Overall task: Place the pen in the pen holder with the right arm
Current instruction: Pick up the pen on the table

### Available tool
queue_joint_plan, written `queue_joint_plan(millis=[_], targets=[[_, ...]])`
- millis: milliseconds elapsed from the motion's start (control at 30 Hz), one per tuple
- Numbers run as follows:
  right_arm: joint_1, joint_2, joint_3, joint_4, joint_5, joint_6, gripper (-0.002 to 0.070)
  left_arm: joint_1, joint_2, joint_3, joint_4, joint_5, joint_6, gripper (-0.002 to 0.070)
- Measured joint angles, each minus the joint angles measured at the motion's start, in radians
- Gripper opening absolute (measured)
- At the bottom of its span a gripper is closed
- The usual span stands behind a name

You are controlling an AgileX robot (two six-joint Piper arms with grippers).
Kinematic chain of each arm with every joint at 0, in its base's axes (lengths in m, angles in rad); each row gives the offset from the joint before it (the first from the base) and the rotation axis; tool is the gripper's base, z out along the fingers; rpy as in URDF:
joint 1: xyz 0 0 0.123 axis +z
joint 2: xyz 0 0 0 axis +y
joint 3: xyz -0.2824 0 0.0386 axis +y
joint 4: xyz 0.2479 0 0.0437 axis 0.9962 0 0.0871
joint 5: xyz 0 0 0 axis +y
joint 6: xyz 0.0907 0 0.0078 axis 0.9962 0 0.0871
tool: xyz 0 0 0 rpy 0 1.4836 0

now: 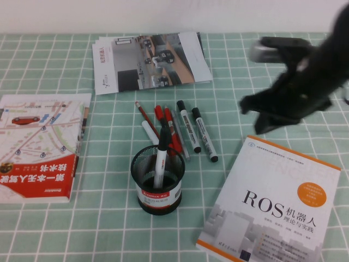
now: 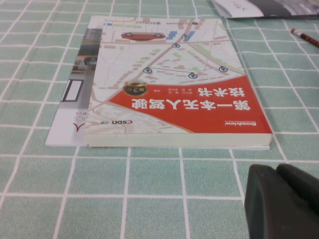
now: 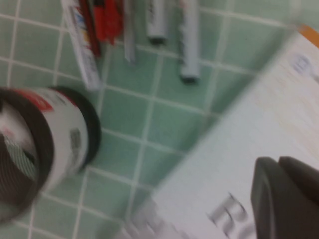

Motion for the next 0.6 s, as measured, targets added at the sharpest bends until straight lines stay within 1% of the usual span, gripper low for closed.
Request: queue_joint_plan(millis=[200, 333, 400, 433, 500, 600], targets=[[0.079, 0.265, -0.296, -0.027, 0.079, 0.006, -0.002, 0.0, 0.0, 0.0, 0.0, 0.0, 0.0, -0.0004], [0.115, 0.409, -0.495, -0.06, 0.146, 0.006, -0.002, 0.0, 0.0, 0.0, 0.0, 0.0, 0.0, -0.0004], [0.121, 0.484, -0.583, -0.074, 0.168, 0.006, -0.0008, 0.0, 0.0, 0.0, 0.0, 0.0, 0.0, -0.0004], [0.123, 0.519, -0.628, -0.078, 0.173, 0.006, 0.0006, 0.0, 0.0, 0.0, 0.0, 0.0, 0.0, -0.0004], [0.123, 0.579, -0.711, -0.087, 0.177, 0.013, 0.006, 0.0, 0.0, 0.0, 0.0, 0.0, 0.0, -0.0004], [0.123, 0.659, -0.804, -0.105, 0.181, 0.041, 0.0179, 0.0, 0.0, 0.0, 0.0, 0.0, 0.0, -0.0004]])
